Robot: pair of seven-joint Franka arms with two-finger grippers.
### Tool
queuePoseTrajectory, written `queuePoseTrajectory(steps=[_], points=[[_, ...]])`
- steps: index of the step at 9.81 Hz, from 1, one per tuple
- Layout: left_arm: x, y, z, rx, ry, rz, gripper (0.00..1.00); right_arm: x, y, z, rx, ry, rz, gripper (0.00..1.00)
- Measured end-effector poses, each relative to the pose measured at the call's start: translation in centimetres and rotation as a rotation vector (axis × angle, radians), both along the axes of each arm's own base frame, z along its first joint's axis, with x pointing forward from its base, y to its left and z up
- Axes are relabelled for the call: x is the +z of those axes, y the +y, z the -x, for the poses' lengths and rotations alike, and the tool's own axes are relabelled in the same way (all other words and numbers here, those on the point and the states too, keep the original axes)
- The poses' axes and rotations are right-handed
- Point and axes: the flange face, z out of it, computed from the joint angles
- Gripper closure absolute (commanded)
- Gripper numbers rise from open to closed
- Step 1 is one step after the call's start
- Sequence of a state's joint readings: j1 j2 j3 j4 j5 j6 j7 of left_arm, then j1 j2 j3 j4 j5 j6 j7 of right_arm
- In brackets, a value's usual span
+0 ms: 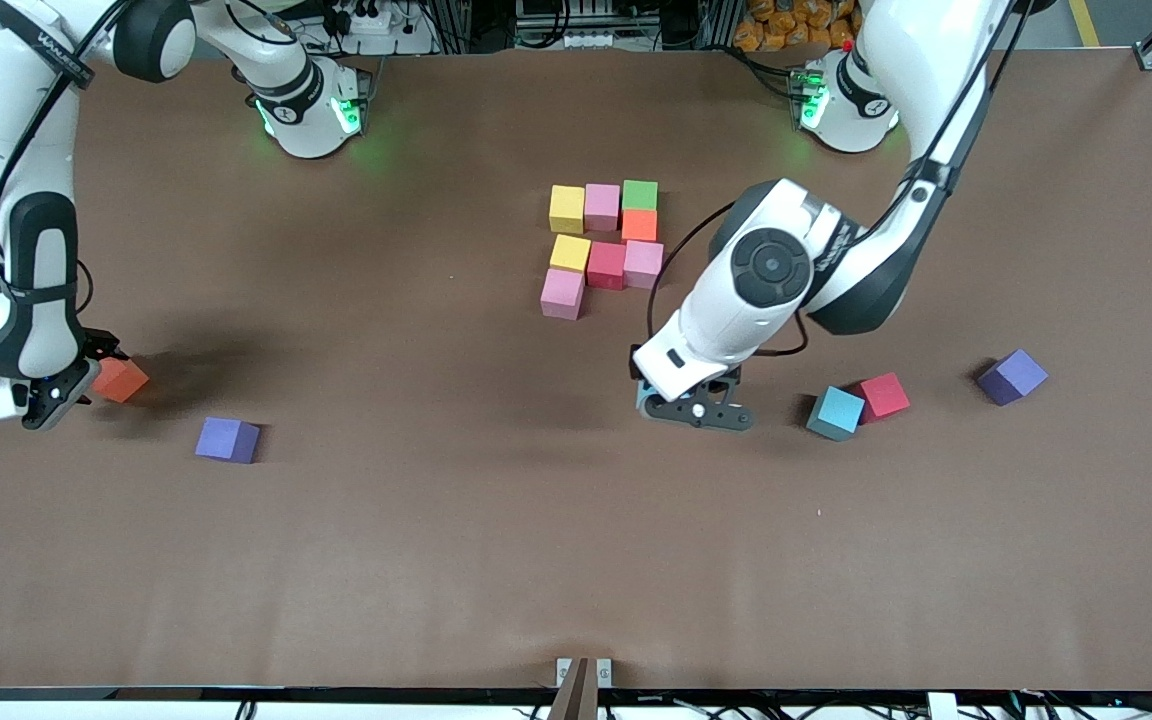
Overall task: Form number 2 with 11 blocks
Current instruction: 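Grasp the orange cube with the right gripper while the left gripper holds cyan, then carry the cyan cube with the left gripper while the right gripper holds orange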
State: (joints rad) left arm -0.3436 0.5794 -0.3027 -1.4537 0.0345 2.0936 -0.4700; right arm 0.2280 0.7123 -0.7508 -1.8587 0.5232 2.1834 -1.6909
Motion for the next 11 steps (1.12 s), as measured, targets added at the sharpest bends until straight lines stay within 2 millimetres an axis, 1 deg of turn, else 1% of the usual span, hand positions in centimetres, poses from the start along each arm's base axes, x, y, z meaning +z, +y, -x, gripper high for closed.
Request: queuePoseTrajectory(steps=[1,2,3,4,6,7,8,9,10,11], points=[[-0.6,-0.3,0.0,-0.003,0.006,0.0,1.0,0.0,-0.1,0.1,-0.002,0.001,0.0,0.5],[-1.1,-0.5,0.0,-0.005,0.011,-0.001,1.0,-0.2,-0.3,0.2,-0.008,0.003,-0.002,0.79],[-1.7,-0.6,0.1,-0.008,0.019,-0.004,1.0,-0.1,-0.4,0.2,-0.01,0.0,-0.004,0.91],[-2.5,-1.2,0.4,-0.021,0.022,-0.006,1.0,-0.1,-0.4,0.2,-0.009,0.0,-0.004,0.91],[-4.1,-3.2,1.3,-0.055,0.01,-0.006,1.0,0.1,0.0,-0.2,-0.002,-0.005,-0.007,0.92],[-4.5,-3.9,1.7,-0.066,0.006,-0.003,1.0,0.2,1.1,-1.1,0.009,-0.014,-0.009,0.93],[-4.7,-4.3,2.0,-0.072,0.005,-0.003,1.0,0.8,2.8,-2.5,0.026,-0.021,-0.013,0.93],[-4.8,-4.6,2.2,-0.078,0.002,-0.002,1.0,2.1,4.4,-4.2,0.046,-0.022,-0.03,0.94],[-4.9,-5.2,2.5,-0.085,-0.004,0.004,1.0,3.9,5.5,-5.8,0.058,-0.029,-0.046,0.95],[-5.1,-5.8,2.7,-0.091,-0.014,0.013,1.0,5.8,5.9,-7.0,0.061,-0.043,-0.052,0.95]])
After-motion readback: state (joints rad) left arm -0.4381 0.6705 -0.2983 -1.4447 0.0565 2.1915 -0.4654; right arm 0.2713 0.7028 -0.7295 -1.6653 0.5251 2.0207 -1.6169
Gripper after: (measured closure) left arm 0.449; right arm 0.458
